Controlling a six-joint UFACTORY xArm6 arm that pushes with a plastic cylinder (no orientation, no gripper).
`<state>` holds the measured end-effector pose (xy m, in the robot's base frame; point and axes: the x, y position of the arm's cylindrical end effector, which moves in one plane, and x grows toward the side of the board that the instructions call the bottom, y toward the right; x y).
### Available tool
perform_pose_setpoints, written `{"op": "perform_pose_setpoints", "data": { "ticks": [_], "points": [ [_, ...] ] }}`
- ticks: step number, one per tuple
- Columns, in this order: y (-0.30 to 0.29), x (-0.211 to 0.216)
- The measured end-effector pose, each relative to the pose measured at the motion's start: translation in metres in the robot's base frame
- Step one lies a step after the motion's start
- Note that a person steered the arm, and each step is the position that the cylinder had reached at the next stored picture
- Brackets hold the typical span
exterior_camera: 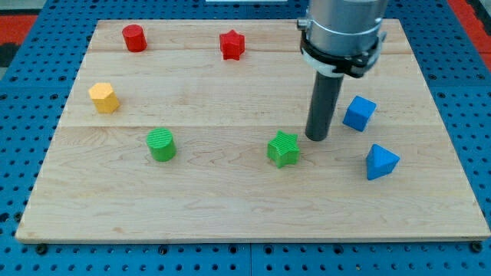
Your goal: Place the green star horizontally to the green circle
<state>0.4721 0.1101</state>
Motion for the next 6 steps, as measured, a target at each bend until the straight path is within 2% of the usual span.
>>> {"op": "perform_pose_setpoints", "data": {
  "ticks": [1,2,3,4,6],
  "points": [
    [0.066,0.005],
    [0.065,0.052],
    [0.113,0.053],
    [0.077,0.039],
    [-0.034,0.02]
  ]
}}
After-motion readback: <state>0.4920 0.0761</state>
